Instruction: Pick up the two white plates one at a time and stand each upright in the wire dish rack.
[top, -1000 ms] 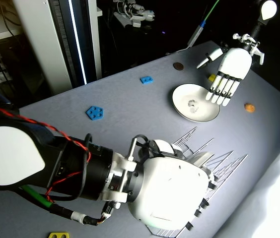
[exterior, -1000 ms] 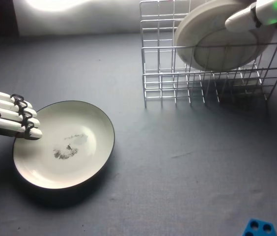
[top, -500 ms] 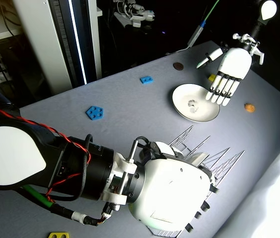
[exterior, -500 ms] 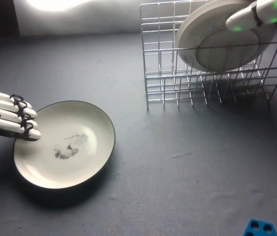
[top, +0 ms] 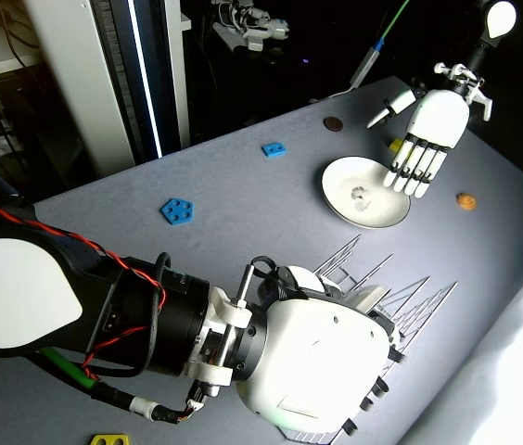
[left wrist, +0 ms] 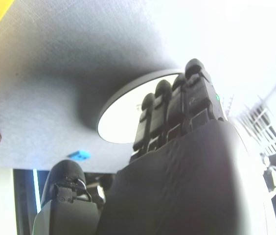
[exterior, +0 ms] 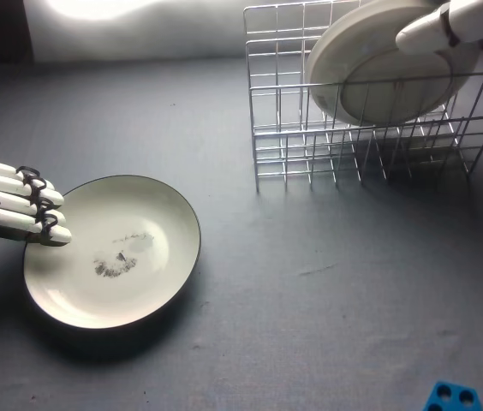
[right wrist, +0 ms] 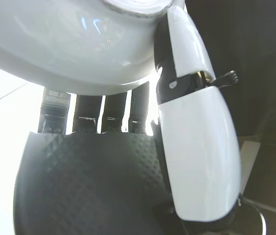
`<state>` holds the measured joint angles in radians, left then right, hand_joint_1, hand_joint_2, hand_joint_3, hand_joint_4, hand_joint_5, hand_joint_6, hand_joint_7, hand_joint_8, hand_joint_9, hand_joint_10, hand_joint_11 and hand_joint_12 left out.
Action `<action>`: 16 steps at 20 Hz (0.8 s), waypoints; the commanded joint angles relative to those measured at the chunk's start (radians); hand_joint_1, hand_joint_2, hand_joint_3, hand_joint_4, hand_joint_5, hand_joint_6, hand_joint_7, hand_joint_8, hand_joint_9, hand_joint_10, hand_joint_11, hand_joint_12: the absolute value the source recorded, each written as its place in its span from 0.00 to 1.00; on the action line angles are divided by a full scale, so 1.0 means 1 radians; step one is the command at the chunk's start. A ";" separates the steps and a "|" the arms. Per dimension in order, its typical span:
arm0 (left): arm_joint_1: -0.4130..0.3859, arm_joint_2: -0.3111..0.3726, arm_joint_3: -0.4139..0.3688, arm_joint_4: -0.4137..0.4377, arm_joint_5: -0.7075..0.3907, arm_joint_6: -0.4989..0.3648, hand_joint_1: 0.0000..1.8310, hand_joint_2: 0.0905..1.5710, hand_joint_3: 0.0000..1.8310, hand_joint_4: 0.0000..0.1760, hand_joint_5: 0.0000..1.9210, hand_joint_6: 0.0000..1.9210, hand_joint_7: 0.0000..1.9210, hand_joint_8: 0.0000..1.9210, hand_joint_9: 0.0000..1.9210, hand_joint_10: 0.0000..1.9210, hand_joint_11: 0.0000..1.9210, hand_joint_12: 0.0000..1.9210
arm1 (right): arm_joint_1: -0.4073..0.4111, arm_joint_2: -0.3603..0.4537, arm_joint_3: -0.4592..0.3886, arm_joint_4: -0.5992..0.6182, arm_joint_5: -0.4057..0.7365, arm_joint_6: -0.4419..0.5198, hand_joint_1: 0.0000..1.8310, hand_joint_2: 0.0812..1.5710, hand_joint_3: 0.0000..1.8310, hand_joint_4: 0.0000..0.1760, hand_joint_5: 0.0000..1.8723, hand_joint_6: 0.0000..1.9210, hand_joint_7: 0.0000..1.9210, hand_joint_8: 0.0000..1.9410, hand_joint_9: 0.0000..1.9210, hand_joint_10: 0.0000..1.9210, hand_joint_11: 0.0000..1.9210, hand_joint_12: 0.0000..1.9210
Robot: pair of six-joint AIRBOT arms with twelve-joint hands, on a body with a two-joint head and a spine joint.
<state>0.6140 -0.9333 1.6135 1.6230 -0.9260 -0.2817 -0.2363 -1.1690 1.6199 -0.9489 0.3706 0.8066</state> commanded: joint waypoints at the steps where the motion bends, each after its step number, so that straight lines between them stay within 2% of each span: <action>1: -0.002 -0.002 0.008 -0.038 -0.012 0.000 0.00 0.66 0.00 0.00 0.03 0.00 0.04 0.00 0.02 0.00 0.00 0.00 | -0.004 0.006 0.007 0.033 0.017 -0.006 0.64 0.76 0.00 0.07 0.44 0.68 0.43 0.62 0.54 0.20 0.32 0.66; 2: -0.002 -0.002 0.008 -0.038 -0.012 0.000 0.00 0.66 0.00 0.00 0.03 0.00 0.03 0.00 0.01 0.00 0.00 0.00 | -0.004 0.006 0.007 0.033 0.018 -0.006 0.64 0.75 0.00 0.07 0.45 0.66 0.44 0.60 0.53 0.23 0.33 0.65; 3: -0.002 -0.002 0.008 -0.038 -0.012 0.000 0.00 0.66 0.00 0.00 0.03 0.00 0.03 0.00 0.01 0.00 0.00 0.00 | -0.004 0.006 0.007 0.034 0.018 -0.006 0.72 0.72 0.00 0.00 0.46 0.63 0.46 0.57 0.46 0.55 0.35 0.65; 4: -0.002 -0.002 0.009 -0.038 -0.012 0.000 0.00 0.67 0.00 0.00 0.03 0.00 0.03 0.00 0.01 0.00 0.00 0.00 | -0.004 0.006 0.007 0.034 0.018 -0.006 0.74 0.72 0.00 0.00 0.46 0.63 0.47 0.56 0.44 0.62 0.34 0.65; 5: -0.002 -0.002 0.009 -0.038 -0.012 0.000 0.00 0.66 0.00 0.00 0.03 0.00 0.04 0.00 0.02 0.00 0.00 0.00 | -0.004 0.006 0.007 0.036 0.018 -0.007 0.67 0.73 0.00 0.00 0.46 0.63 0.47 0.56 0.45 0.45 0.32 0.64; 6: -0.002 -0.002 0.009 -0.038 -0.012 0.000 0.00 0.66 0.00 0.00 0.03 0.00 0.04 0.00 0.02 0.00 0.00 0.00 | -0.004 0.006 0.007 0.045 0.017 -0.013 0.66 0.71 0.00 0.04 0.47 0.61 0.50 0.52 0.49 0.35 0.32 0.63; 7: -0.002 -0.002 0.009 -0.038 -0.012 0.000 0.00 0.66 0.00 0.00 0.03 0.00 0.04 0.00 0.02 0.00 0.00 0.00 | -0.003 0.006 0.007 0.060 0.017 -0.024 0.64 0.67 0.00 0.00 0.38 0.34 0.48 0.31 0.49 0.28 0.30 0.60; 8: -0.002 -0.002 0.009 -0.038 -0.012 0.000 0.00 0.66 0.00 0.00 0.03 0.00 0.04 0.00 0.02 0.00 0.00 0.00 | -0.001 0.006 0.009 0.063 0.017 -0.025 0.62 0.65 0.00 0.00 0.37 0.19 0.50 0.19 0.51 0.23 0.30 0.57; 9: -0.002 -0.002 0.009 -0.038 -0.012 0.000 0.00 0.67 0.00 0.00 0.03 0.00 0.04 0.00 0.02 0.00 0.00 0.00 | 0.001 0.006 0.009 0.064 0.017 -0.026 0.62 0.64 0.00 0.00 0.39 0.12 0.52 0.12 0.53 0.18 0.30 0.56; 10: -0.002 -0.002 0.009 -0.038 -0.012 0.000 0.00 0.67 0.00 0.00 0.03 0.00 0.04 0.00 0.02 0.00 0.00 0.00 | 0.002 0.006 0.009 0.065 0.018 -0.026 0.62 0.64 0.00 0.00 0.39 0.12 0.52 0.12 0.53 0.18 0.30 0.56; 11: -0.002 -0.002 0.009 -0.038 -0.012 0.000 0.00 0.67 0.00 0.00 0.03 0.00 0.04 0.00 0.02 0.00 0.00 0.00 | 0.002 0.006 0.009 0.065 0.018 -0.025 0.61 0.65 0.00 0.00 0.43 0.08 0.54 0.05 0.53 0.13 0.29 0.57; 16: 0.001 -0.002 0.009 -0.035 -0.012 0.000 0.00 0.66 0.00 0.00 0.02 0.00 0.03 0.00 0.01 0.00 0.00 0.00 | 0.004 0.007 0.009 0.065 0.027 -0.017 0.58 0.65 0.00 0.00 0.44 0.04 0.54 0.02 0.52 0.11 0.25 0.58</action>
<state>0.6163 -0.9333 1.6135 1.6230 -0.9268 -0.2817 -0.2398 -1.1690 1.6211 -0.9119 0.3672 0.7853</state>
